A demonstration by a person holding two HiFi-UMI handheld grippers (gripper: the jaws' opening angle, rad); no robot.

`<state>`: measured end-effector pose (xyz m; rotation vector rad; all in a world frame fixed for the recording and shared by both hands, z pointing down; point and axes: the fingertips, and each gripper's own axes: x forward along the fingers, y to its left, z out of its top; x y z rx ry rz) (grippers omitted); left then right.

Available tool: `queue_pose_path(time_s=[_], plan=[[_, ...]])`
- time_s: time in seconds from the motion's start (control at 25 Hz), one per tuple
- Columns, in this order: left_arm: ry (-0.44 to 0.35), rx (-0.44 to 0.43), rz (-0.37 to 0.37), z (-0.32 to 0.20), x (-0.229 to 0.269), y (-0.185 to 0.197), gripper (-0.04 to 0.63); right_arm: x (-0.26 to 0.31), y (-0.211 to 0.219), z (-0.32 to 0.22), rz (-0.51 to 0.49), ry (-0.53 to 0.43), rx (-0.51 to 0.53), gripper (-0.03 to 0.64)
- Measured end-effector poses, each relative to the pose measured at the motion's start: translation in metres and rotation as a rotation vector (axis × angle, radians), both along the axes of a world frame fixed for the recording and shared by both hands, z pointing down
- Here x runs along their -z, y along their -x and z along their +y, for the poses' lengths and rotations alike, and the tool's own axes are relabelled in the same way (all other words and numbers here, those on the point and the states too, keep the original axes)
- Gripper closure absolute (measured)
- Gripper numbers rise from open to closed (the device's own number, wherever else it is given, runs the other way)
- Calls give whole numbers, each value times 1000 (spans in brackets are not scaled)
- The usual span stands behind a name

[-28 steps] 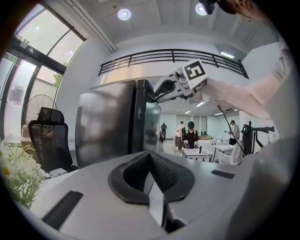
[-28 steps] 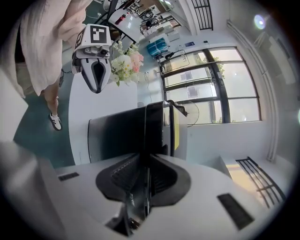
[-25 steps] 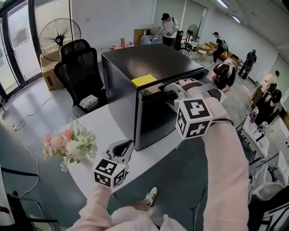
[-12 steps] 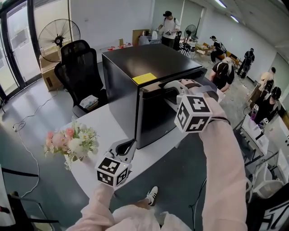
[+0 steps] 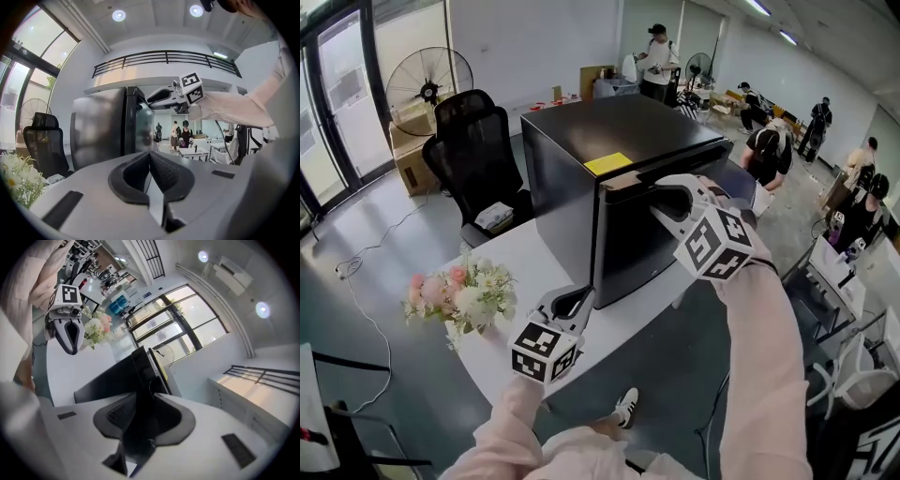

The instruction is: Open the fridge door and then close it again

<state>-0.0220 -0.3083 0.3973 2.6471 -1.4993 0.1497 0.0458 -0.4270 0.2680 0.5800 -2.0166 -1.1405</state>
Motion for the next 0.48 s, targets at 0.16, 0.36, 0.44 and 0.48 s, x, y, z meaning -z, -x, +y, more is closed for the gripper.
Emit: queue_pose_path(time_s=[0.16,0.36,0.44,0.48], plan=[[-12,-1,-12,0,5,3,584,6,-15,14,-203,43,-6,494],[-20,-7,-16,0,9,1,584,11,-37,46,-533,156,30,488],[-23,-7,-15,-1,10,0,584,8,-47,58,-638,196,35,489],[-22,-7,-14,-1,10,-1,584,6,-51,65,-683,212,36,489]])
